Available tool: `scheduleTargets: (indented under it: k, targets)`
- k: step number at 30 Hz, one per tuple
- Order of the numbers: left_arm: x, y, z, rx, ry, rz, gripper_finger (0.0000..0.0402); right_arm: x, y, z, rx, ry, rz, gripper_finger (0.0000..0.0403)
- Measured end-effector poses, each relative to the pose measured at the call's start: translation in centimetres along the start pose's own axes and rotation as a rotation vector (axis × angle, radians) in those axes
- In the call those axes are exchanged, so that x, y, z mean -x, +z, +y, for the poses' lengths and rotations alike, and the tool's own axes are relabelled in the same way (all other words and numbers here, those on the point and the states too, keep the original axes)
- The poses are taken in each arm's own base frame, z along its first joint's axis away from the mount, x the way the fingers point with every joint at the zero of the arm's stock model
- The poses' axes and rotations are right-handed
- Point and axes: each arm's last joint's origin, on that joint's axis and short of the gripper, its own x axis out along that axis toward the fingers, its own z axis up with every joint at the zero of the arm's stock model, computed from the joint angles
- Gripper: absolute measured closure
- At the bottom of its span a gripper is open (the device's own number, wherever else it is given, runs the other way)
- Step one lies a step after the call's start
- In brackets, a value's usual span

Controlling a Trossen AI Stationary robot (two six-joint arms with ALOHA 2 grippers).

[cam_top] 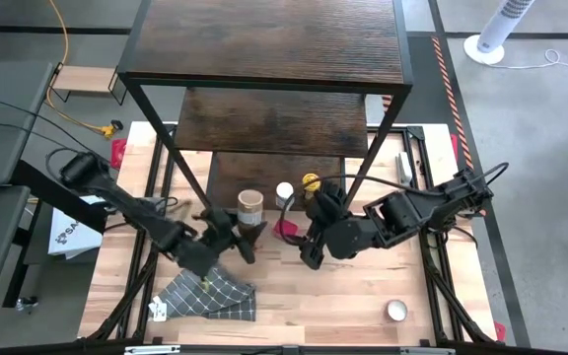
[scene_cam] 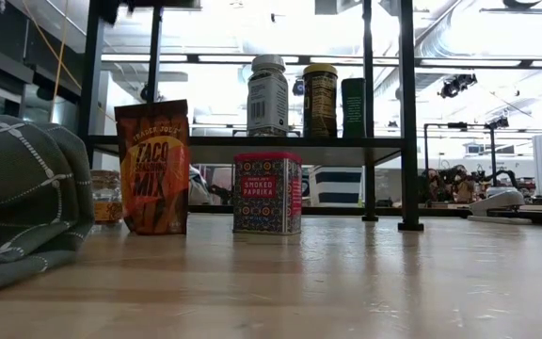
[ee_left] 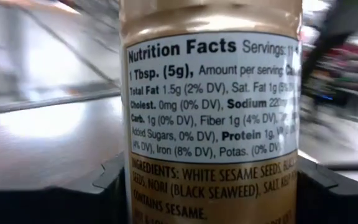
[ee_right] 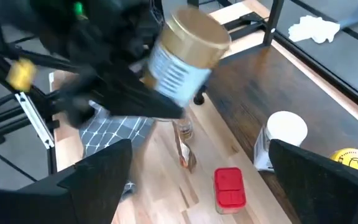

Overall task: Shelf spices
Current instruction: Put the gold seasoning bottle on the shelf

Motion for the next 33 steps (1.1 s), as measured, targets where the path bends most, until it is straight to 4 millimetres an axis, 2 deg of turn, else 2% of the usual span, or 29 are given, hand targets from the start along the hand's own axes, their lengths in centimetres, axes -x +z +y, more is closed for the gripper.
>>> scheduleTargets:
  k: [3, 7, 9, 13, 17, 20, 27, 32, 33]
  targets:
    - [-1.1, -2.6, 0.5, -0.040, 0.133, -0.076, 0.0144, 0.0, 0.0, -0.1, 0.035, -0.028, -0.021, 0.0030]
    - [-4.0, -6.0, 1.9, -0.095, 0.258, -0.110, 0.0144, -0.1, 0.3, -0.4, 0.083, -0.106, -0.071, 0.0030]
    - [-5.4, -7.0, 2.5, -0.078, 0.302, -0.118, 0.0144, -0.1, 0.4, -0.5, 0.068, -0.121, -0.080, 0.0030]
    - [-7.5, -7.2, 3.2, -0.073, 0.365, -0.135, 0.0144, -0.2, 0.5, -0.7, 0.010, -0.123, -0.083, 0.0030]
    - [-8.6, -6.6, 4.1, -0.143, 0.418, -0.136, 0.0144, -0.1, 0.4, -0.9, 0.018, -0.147, -0.085, 0.0030]
    - [-9.2, -7.0, 5.1, -0.208, 0.452, -0.121, 0.0144, -0.1, 0.3, -1.1, 0.035, -0.176, -0.084, 0.0030]
    - [-9.5, -7.8, 7.1, -0.233, 0.496, -0.115, 0.0144, 0.0, 0.2, -1.4, 0.082, -0.250, -0.107, 0.0029]
    - [-9.8, -7.9, 7.5, -0.167, 0.497, -0.126, 0.0143, -0.3, 0.5, -1.8, 0.055, -0.232, -0.088, 0.0029]
    - [-9.8, -7.9, 7.5, -0.152, 0.494, -0.129, 0.0132, -0.2, 0.5, -1.9, 0.041, -0.222, -0.082, 0.0029]
